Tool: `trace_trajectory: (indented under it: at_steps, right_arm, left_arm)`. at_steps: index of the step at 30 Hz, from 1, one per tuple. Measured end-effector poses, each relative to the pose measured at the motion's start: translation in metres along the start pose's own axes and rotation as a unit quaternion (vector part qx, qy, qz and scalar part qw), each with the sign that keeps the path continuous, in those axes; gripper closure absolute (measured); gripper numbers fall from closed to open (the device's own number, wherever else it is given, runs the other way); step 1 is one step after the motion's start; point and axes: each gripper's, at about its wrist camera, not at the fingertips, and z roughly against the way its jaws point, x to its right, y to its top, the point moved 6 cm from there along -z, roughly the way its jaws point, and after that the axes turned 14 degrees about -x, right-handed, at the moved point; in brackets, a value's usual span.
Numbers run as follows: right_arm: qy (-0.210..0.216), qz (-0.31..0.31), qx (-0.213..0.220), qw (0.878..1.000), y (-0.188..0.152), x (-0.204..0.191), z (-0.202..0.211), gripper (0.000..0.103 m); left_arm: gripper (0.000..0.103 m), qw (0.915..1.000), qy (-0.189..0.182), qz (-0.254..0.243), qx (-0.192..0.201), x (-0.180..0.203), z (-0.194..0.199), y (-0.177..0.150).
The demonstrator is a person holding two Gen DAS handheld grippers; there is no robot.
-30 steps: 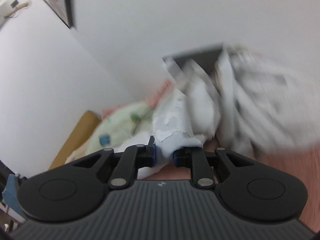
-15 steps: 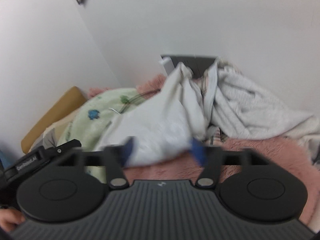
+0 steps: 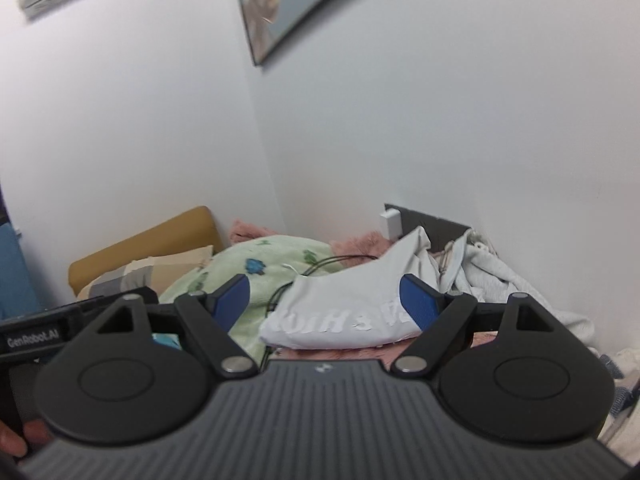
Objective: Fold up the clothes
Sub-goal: 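Open both grippers and pull them back from the placed shirt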
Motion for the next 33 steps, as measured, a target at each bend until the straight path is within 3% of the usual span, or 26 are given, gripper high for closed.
trace_trajectory:
  at_steps: [7,13,21,33]
  right_arm:
    - [0.008,0.035,0.035,0.999,-0.035,-0.023,0.033,0.019]
    - [-0.001,0.061,0.052,0.997,-0.063,-0.038,0.036,0.019]
    - [-0.02,0.074,0.047,0.996,-0.103,-0.05,0.01,0.019]
    - [-0.047,0.08,0.049,0.994,-0.104,-0.057,-0.013,0.019]
  left_arm:
    - [0.0,0.999,0.031,-0.014,0.027,0.0,0.047,-0.042]
    - [0.0,0.9978,0.05,-0.013,0.042,-0.016,0.065,-0.067]
    - [0.0,0.9956,0.06,-0.027,0.067,-0.03,0.063,-0.093]
    - [0.0,0.9941,0.092,-0.008,0.057,-0.058,0.046,-0.104]
